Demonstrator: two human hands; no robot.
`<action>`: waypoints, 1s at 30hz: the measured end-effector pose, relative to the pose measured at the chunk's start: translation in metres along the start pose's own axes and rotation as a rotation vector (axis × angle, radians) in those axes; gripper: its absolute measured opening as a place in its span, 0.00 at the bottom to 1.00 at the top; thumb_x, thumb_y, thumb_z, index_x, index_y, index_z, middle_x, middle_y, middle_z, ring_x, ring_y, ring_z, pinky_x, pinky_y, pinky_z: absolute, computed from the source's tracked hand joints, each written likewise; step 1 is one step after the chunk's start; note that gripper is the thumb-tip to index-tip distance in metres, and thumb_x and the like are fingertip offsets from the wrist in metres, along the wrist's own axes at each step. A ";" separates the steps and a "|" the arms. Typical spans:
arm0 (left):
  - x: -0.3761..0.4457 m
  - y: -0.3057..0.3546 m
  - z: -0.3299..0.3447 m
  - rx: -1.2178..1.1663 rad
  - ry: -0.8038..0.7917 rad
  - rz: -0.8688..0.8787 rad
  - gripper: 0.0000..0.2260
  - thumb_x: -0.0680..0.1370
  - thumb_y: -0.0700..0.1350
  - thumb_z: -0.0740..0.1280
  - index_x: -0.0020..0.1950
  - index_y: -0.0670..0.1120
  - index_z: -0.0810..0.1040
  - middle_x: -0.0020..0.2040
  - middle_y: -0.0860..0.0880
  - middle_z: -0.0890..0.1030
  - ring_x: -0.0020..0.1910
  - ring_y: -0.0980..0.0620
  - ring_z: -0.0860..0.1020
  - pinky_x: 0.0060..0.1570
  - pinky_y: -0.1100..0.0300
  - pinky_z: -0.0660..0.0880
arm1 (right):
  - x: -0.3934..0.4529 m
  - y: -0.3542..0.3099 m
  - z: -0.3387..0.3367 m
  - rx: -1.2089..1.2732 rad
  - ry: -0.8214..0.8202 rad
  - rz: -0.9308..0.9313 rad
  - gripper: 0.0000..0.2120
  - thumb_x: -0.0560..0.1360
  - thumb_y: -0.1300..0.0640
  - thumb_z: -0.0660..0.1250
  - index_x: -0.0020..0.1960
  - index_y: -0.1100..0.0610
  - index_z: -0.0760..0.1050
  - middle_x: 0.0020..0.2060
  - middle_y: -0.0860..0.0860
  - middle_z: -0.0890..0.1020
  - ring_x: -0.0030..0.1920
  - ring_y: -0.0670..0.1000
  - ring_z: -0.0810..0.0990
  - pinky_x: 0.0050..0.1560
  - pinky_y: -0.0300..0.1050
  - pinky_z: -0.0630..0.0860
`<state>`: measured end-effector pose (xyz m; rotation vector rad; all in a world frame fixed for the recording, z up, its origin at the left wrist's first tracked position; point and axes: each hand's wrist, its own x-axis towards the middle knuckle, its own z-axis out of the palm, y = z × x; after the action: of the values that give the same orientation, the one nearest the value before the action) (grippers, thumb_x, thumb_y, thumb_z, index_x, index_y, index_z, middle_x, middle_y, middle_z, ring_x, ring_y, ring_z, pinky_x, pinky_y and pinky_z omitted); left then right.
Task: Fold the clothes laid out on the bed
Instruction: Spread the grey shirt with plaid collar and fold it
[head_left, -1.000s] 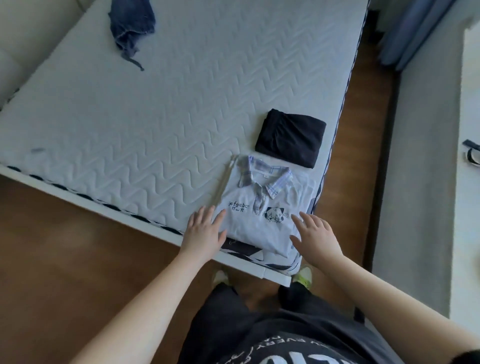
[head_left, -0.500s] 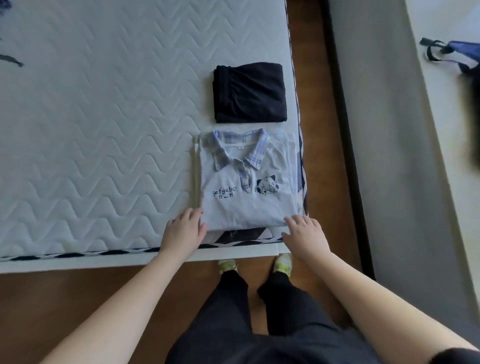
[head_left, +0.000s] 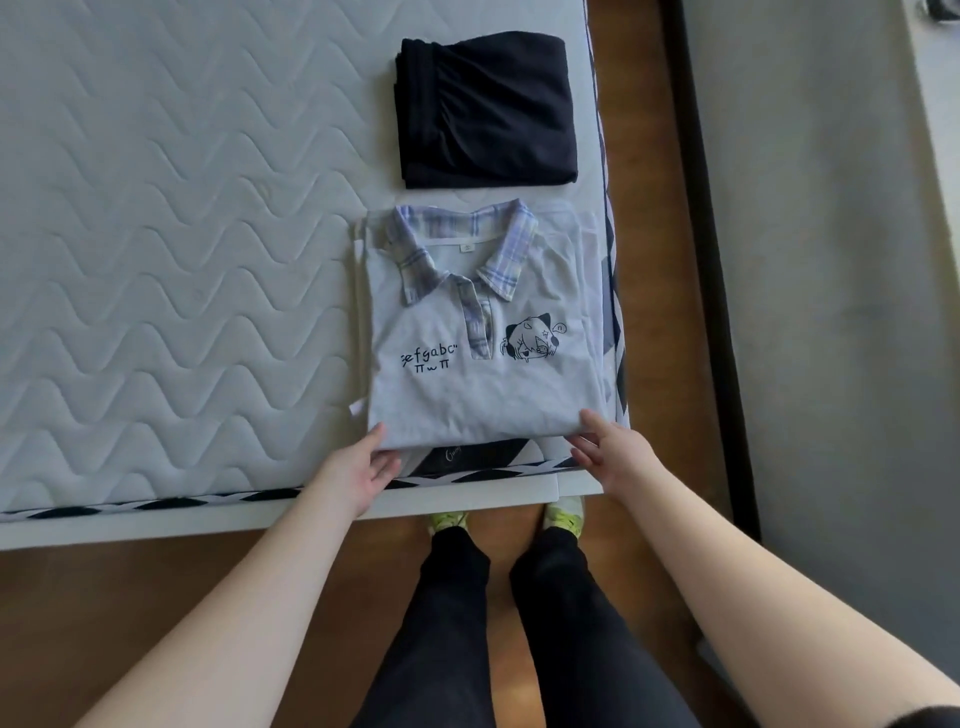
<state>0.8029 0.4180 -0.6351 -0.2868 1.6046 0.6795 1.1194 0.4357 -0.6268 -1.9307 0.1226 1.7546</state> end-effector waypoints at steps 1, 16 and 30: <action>0.000 0.002 0.001 -0.033 0.001 -0.026 0.05 0.77 0.41 0.70 0.52 0.42 0.77 0.49 0.45 0.81 0.47 0.50 0.80 0.38 0.58 0.78 | 0.000 -0.002 0.000 -0.001 0.005 -0.012 0.14 0.76 0.58 0.69 0.59 0.61 0.73 0.50 0.55 0.84 0.45 0.51 0.86 0.41 0.41 0.81; 0.001 0.036 0.029 0.215 -0.086 0.338 0.05 0.81 0.38 0.61 0.53 0.44 0.76 0.47 0.46 0.81 0.44 0.52 0.79 0.39 0.62 0.80 | 0.012 -0.027 0.008 -0.454 0.015 -0.424 0.16 0.74 0.48 0.64 0.47 0.62 0.74 0.41 0.52 0.79 0.44 0.50 0.79 0.55 0.52 0.78; 0.015 -0.003 -0.005 0.676 0.247 0.201 0.15 0.79 0.53 0.66 0.53 0.42 0.75 0.38 0.46 0.78 0.33 0.48 0.77 0.31 0.56 0.77 | 0.030 0.015 -0.010 -0.625 0.223 -0.192 0.13 0.79 0.51 0.63 0.45 0.62 0.76 0.39 0.56 0.85 0.34 0.54 0.84 0.44 0.52 0.83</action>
<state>0.7979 0.4161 -0.6503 0.3017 2.0169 0.2215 1.1268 0.4273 -0.6595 -2.4665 -0.5798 1.5565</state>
